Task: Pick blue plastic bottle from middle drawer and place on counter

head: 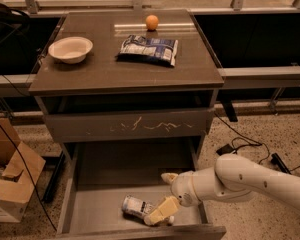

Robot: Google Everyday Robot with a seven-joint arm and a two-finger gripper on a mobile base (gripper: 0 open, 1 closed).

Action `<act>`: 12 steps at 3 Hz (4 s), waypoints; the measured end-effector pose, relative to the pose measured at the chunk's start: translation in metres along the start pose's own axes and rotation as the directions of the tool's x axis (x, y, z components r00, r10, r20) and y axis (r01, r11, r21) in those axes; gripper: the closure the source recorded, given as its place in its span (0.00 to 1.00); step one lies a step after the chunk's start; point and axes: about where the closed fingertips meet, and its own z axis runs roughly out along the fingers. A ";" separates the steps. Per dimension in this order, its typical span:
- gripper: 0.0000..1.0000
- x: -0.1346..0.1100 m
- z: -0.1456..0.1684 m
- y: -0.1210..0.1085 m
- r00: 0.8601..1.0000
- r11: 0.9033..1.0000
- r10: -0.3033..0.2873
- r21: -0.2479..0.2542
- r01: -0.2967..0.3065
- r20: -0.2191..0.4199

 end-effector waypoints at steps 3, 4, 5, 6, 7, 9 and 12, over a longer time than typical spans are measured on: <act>0.00 0.039 0.063 -0.034 0.998 0.998 0.060 -0.006 -0.060 0.011; 0.00 0.054 0.094 -0.058 0.998 0.998 0.061 0.015 -0.061 0.031; 0.00 0.064 0.118 -0.080 0.998 0.998 0.057 0.038 -0.059 0.036; 0.00 0.066 0.139 -0.099 0.998 0.997 0.048 0.054 -0.050 0.048; 0.00 0.077 0.161 -0.113 0.997 0.996 0.068 0.057 -0.071 0.044; 0.41 0.082 0.170 -0.105 0.994 0.994 0.100 0.047 -0.102 0.042; 1.00 0.064 0.164 -0.086 0.990 0.991 0.120 0.046 -0.124 0.078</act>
Offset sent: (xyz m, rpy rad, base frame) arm 0.0059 0.0124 -0.0501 -0.0068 0.0809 -0.0286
